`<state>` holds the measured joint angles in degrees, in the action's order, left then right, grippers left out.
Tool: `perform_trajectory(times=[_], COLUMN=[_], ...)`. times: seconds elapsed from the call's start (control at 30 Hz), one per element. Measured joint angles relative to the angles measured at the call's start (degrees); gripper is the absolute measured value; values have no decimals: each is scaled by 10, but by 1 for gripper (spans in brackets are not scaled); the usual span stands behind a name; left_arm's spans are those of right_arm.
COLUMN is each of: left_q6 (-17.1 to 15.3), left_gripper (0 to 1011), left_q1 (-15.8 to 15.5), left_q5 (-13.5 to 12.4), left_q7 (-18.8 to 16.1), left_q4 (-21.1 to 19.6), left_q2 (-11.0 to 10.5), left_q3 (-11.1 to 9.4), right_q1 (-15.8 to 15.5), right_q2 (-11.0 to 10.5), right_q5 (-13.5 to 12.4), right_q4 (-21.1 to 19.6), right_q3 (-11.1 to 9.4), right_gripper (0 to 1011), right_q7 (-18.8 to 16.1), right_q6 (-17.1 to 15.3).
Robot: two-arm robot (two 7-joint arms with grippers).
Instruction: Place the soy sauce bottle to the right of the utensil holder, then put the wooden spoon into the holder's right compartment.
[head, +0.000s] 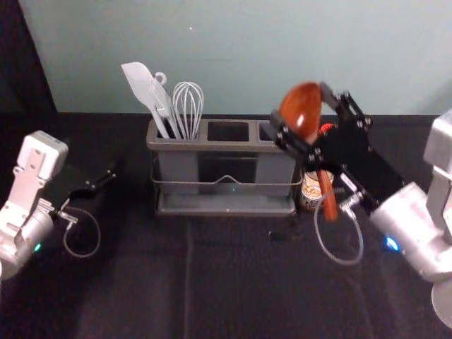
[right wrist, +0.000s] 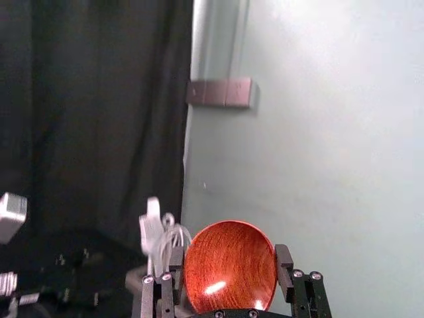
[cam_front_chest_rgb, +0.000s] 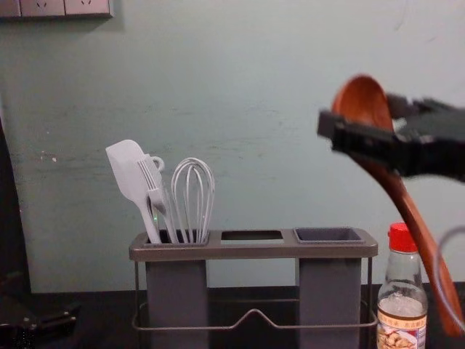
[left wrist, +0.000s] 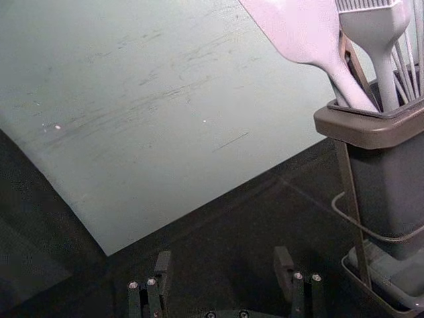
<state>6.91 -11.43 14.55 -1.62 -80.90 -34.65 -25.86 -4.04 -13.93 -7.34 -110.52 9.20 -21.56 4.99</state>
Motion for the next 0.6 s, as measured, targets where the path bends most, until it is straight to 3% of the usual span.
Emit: perform_trajectory(times=[0.07,0.4,0.6], left_q6=[0,0,0], left_gripper=[1000,1000,1000], left_q1=[0,0,0], left_q5=[0,0,0], left_q7=[0,0,0], left_q4=[0,0,0], left_q2=[0,0,0], left_q3=[0,0,0], right_q1=[29,110,143], right_q2=[0,8,11], right_q5=[-4,-27,-37], right_q4=[13,69,107], right_q3=[7,28,40], right_gripper=[837,837,837], right_q7=[-6,-21,-31], right_q6=[15,62,93])
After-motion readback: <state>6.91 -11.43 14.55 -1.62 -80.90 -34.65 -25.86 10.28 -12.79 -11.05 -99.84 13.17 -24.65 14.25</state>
